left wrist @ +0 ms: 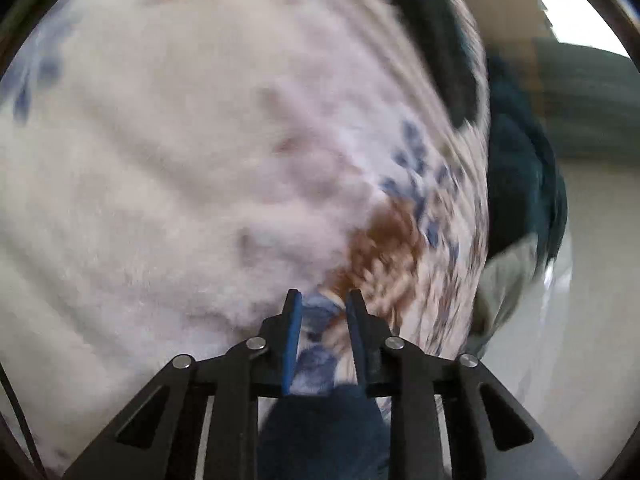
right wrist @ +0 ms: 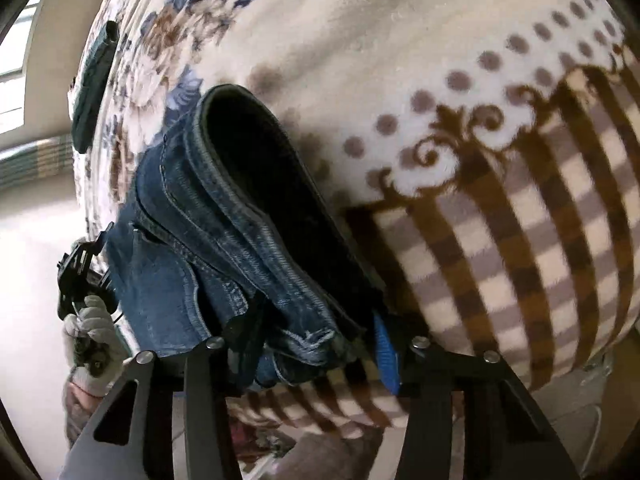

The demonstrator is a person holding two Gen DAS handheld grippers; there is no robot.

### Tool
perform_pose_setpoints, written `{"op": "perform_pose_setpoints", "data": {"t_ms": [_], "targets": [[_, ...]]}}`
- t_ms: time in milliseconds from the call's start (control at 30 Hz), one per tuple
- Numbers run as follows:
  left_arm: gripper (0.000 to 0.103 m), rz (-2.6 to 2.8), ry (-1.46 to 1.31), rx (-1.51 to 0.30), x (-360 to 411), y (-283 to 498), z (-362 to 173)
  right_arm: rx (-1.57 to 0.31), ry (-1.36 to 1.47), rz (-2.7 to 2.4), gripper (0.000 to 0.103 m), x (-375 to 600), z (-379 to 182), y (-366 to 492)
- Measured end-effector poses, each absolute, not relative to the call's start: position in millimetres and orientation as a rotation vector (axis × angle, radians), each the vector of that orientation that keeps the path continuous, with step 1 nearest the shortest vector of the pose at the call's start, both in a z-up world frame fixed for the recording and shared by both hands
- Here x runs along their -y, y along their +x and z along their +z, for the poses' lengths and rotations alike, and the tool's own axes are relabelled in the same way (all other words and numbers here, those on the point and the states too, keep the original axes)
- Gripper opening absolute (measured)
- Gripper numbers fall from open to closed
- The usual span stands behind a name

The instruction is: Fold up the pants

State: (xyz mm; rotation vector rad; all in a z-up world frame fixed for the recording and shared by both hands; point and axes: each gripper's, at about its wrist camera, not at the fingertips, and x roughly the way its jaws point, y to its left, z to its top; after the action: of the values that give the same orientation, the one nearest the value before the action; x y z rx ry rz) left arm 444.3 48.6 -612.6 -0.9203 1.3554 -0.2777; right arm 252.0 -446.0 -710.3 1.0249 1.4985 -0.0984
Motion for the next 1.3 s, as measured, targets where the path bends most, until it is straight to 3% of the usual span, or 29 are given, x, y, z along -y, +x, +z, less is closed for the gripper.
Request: {"op": "perform_pose_setpoints", "data": {"t_ms": [33,67,100,133,300,400,533,600,700,867,933,1000,1300], "targets": [[0.046,-0.330,-0.854,-1.371,-40.3,444.0,-601.1,-1.493,1.033,-0.090,0.067,444.6,-707.5,252.8],[0.070,-0.353,-0.821,-1.380,-35.1,442.1,-595.0,-1.481,1.038,-0.086,0.074,447.3,-702.5,251.9],[0.079,-0.372,-0.764,-1.398,-26.6,437.2,-587.2,-1.458,1.046,-0.081,0.086,449.4,-696.1,250.9],[0.083,-0.385,-0.736,-1.408,-20.5,432.1,-583.4,-1.429,1.060,-0.073,0.087,450.2,-690.8,249.6],[0.083,-0.433,-0.599,-1.485,15.1,407.5,-595.5,-1.450,1.133,-0.088,0.086,445.9,-701.8,239.1],[0.083,-0.383,-0.479,-1.526,24.0,402.3,-620.4,-1.539,0.950,-0.197,0.085,442.8,-720.7,236.4],[0.083,-0.396,-0.508,-1.508,21.1,398.9,-611.8,-1.537,1.043,-0.178,0.087,449.2,-725.5,233.6],[0.083,-0.439,-0.539,-1.478,16.9,388.3,-597.5,-1.483,1.114,-0.134,0.087,451.5,-717.7,226.5],[0.097,-0.513,-0.601,-1.491,14.8,369.7,-594.6,-1.416,1.240,-0.036,0.087,449.0,-719.2,207.1],[0.097,-0.531,-0.707,-1.584,24.7,344.0,-630.4,-1.308,1.470,0.136,0.092,413.9,-761.1,208.6],[0.098,-0.514,-0.676,-1.589,33.0,338.7,-640.3,-1.263,1.472,0.137,0.097,407.7,-768.0,214.8],[0.102,-0.512,-0.666,-1.596,35.4,340.2,-640.6,-1.200,1.452,0.139,0.097,405.3,-768.7,218.2],[0.102,-0.538,-0.620,-1.652,38.7,349.4,-636.8,-1.141,1.395,0.052,0.096,398.2,-744.2,201.2]]}}
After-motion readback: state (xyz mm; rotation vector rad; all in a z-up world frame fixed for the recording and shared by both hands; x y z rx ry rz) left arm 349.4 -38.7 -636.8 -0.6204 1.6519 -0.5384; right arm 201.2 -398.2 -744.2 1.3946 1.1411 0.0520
